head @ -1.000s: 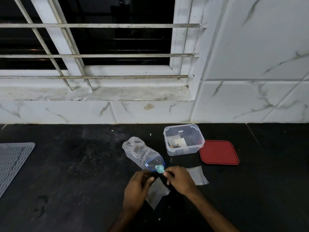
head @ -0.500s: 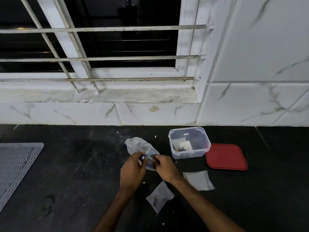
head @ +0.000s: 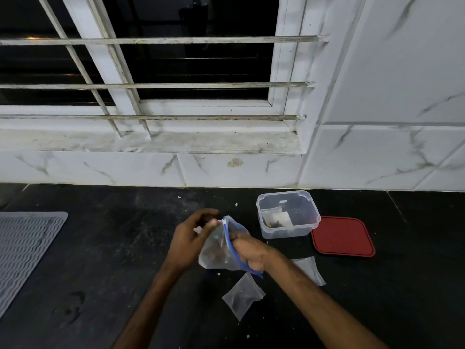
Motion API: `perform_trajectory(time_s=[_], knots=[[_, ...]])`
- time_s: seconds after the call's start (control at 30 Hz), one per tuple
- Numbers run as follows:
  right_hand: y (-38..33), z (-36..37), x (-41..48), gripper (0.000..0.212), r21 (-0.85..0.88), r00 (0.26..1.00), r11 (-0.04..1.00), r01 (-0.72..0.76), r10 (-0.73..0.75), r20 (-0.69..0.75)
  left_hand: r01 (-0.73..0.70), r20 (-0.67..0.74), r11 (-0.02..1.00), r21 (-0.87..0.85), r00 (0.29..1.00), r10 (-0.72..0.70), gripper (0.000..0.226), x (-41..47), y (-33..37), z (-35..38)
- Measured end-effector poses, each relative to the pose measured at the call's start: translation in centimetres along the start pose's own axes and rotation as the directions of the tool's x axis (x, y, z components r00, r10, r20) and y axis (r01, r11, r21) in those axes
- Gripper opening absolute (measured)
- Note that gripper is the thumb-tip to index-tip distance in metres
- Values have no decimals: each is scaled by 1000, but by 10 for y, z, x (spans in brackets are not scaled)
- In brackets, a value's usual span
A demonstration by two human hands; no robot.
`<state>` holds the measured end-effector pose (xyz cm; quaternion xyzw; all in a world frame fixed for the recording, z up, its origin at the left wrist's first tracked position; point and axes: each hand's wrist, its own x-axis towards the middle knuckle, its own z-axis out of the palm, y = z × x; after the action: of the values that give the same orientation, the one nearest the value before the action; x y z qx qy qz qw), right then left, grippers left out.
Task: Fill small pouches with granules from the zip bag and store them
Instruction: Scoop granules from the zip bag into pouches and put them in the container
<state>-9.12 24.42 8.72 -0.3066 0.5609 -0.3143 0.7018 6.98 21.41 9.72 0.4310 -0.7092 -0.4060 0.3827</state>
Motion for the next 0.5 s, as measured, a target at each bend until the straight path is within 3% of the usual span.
perform_trajectory(time_s=[0.07, 0.13, 0.2, 0.27, 0.37, 0.5], knots=[[-6, -10, -5, 26, 68, 1000, 998, -18, 17, 16, 73, -163, 984, -162, 982, -100, 28, -1, -15, -11], [-16, -21, -13, 24, 172, 999, 985, -23, 19, 26, 181, -223, 927, -329, 939, -262, 30, -4, -26, -16], [-23, -31, -18, 21, 243, 998, 970, -16, 2, 58, 338, -100, 817, -468, 898, -429, 43, -10, -32, -13], [-29, -36, -17, 19, 294, 999, 956, 21, -31, 30, 419, 27, 740, -526, 878, -478, 48, -17, -36, -8], [-38, -37, -22, 42, 359, 998, 933, 38, -54, 35, 355, -9, 751, -556, 901, -433, 52, -19, -31, -5], [-41, -45, -34, 17, 381, 988, 924, 22, -79, 134, 194, -184, 746, -637, 902, -391, 39, -8, -11, -4]])
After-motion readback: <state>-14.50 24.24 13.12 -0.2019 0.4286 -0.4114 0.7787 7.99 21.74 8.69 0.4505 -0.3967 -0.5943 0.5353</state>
